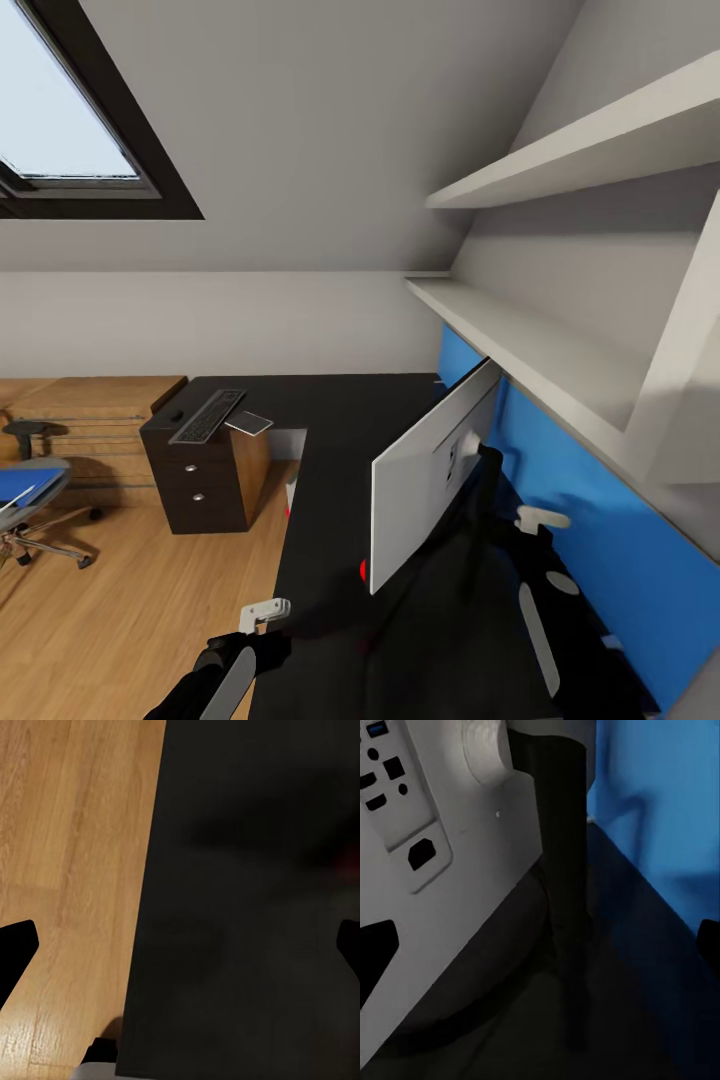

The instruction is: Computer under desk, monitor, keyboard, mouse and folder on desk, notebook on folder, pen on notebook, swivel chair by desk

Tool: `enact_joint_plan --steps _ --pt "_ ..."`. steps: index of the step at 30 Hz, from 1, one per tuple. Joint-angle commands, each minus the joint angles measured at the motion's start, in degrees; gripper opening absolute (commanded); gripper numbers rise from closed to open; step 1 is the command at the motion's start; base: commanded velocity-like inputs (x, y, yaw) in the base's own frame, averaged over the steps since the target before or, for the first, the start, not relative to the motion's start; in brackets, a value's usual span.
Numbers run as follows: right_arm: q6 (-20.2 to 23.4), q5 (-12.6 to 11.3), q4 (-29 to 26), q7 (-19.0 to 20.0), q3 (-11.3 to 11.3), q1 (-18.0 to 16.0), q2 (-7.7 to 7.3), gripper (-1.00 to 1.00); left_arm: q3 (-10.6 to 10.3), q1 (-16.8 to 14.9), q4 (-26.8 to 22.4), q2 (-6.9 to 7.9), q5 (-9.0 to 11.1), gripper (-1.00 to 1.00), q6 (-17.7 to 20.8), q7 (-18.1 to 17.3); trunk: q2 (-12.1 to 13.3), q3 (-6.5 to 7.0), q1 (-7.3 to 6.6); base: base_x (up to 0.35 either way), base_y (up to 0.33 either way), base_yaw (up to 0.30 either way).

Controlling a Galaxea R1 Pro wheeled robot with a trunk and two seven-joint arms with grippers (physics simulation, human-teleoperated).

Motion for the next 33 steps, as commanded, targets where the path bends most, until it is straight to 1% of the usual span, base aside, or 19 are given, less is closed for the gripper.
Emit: enact_joint_plan --steps 1,11,20,24,25,27,28,31,32,33 --pt "0.25 0.06 -0.43 -0.07 -0.06 0.20 0.19 1.00 -0.13 -0.02 -0.07 0.03 0.61 1.00 0.05 0.54 -0.06 -0.04 0.02 0.000 0.000 -0.016" --pt "0.02 0.12 -0.69 -0.02 0.01 0.37 0.29 1.00 -0.19 -0.02 -0.04 0.03 0.61 1.00 0.05 0.46 -0.06 -0.06 0.02 -0.019 0.001 -0.017" --pt "-0.87 0.54 -1.40 0.11 -0.04 0.83 0.00 1.00 -0.15 -0.02 0.00 0.03 0.66 1.00 0.05 0.46 -0.06 -0.08 0.02 -0.269 0.110 -0.012" --pt "-3.05 0.67 -1.43 0.11 -0.01 1.47 -0.05 1.00 -0.13 -0.02 0.01 0.03 0.68 1.00 0.05 0.46 -0.06 -0.08 0.02 -0.298 0.185 -0.001" --pt "-4.60 0.71 -1.46 0.05 0.02 1.87 0.02 1.00 -0.13 -0.02 0.01 0.03 0.69 1.00 0.05 0.46 -0.06 -0.08 0.02 -0.281 0.209 0.000" --pt "-6.39 0.87 -1.49 -0.04 0.07 2.33 0.12 1.00 -0.13 -0.02 0.01 0.03 0.69 1.00 0.04 0.46 -0.06 -0.08 0.02 -0.269 0.221 0.000" --pt "-8.37 1.30 -1.49 -0.11 0.12 2.81 0.20 1.00 -0.13 -0.02 0.02 0.03 0.66 1.00 0.04 0.46 -0.06 -0.08 0.02 -0.232 0.248 0.000" --pt "-11.65 2.38 -1.39 -0.21 0.25 3.52 0.39 1.00 -0.12 -0.02 0.02 0.03 0.65 1.00 -0.13 0.46 -0.06 -0.08 0.02 -0.169 0.272 0.000" --pt "-13.95 3.25 -1.28 -0.27 0.39 3.86 0.69 1.00 -0.11 -0.02 0.02 0.06 0.68 1.00 -0.62 0.46 -0.06 -0.08 0.02 -0.087 0.300 0.000" --pt "-15.11 3.71 -1.21 -0.29 0.44 3.99 0.94 1.00 -0.10 -0.02 0.03 0.07 0.70 1.00 -1.01 0.46 -0.06 -0.08 0.02 -0.069 0.306 0.000"
